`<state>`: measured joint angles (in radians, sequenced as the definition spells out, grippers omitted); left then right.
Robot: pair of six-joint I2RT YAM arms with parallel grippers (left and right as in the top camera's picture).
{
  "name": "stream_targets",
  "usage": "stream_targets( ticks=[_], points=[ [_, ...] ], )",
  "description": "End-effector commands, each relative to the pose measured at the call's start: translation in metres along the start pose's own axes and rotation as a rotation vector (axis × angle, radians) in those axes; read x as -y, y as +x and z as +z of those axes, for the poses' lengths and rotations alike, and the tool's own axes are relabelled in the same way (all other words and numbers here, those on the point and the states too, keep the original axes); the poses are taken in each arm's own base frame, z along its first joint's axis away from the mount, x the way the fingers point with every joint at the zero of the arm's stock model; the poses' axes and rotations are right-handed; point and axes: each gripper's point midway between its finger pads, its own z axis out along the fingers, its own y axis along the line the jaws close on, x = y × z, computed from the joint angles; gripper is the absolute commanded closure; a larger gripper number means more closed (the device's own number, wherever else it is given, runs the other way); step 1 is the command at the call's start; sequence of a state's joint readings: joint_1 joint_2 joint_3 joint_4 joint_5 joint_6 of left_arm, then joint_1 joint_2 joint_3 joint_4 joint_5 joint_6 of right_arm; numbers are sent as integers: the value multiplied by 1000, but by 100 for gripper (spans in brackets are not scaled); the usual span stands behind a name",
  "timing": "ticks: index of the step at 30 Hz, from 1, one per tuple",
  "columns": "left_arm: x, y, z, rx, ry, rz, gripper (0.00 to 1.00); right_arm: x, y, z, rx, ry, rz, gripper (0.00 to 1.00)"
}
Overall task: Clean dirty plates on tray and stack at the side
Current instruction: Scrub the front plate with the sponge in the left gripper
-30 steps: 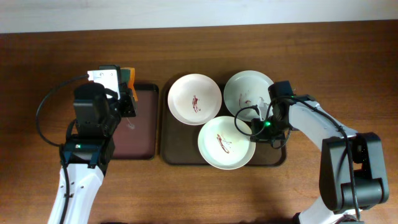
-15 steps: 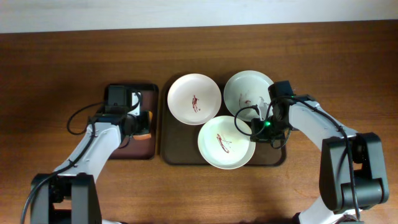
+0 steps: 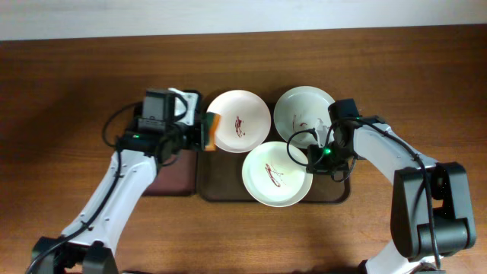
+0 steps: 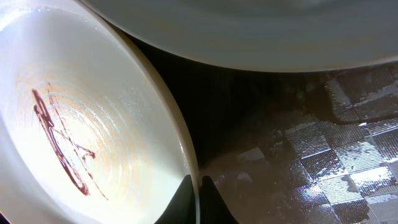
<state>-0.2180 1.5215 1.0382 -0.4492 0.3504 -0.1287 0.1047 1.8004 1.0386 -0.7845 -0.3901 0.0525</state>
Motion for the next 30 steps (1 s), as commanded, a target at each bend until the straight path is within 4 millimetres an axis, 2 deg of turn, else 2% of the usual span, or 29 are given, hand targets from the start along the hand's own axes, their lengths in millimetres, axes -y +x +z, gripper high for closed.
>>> stream_targets(
  ticks=[1,2,3,6,7,10,14,16,17,20,23,26,28,30],
  points=[
    [62,18,24,-87,200,-17,100,0,0,2,-6,9,4,96],
    [76,25,35,-115,220,-36,100,0,0,2,-6,9,4,96],
    [112,42,54,-178,304,-76,100,0,0,2,-6,9,3,96],
    [136,64,76,-277,332,-255,100,0,0,2,-6,9,4,96],
    [154,66,78,-292,411,-237,100,0,0,2,-6,9,4,96],
    [161,85,90,-376,397,-346,100,0,0,2,-6,9,4,96],
    [181,111,103,-444,424,-312,100,0,0,2,-6,9,4,96],
    [183,121,108,-470,414,-318,100,0,0,2,-6,9,4,96],
    [178,123,112,-462,378,-315,100,0,0,2,-6,9,4,96],
    [122,112,128,-334,137,-167,100,0,0,2,-6,9,4,96],
    [86,88,119,-251,43,-39,100,0,0,2,-6,9,4,96],
    [83,60,104,-143,-5,83,100,0,1,2,-9,9,6,96],
    [94,44,89,-89,29,91,100,0,1,2,-10,9,6,96],
    [114,29,72,-36,96,103,100,0,1,2,-9,9,5,96]
  ],
)
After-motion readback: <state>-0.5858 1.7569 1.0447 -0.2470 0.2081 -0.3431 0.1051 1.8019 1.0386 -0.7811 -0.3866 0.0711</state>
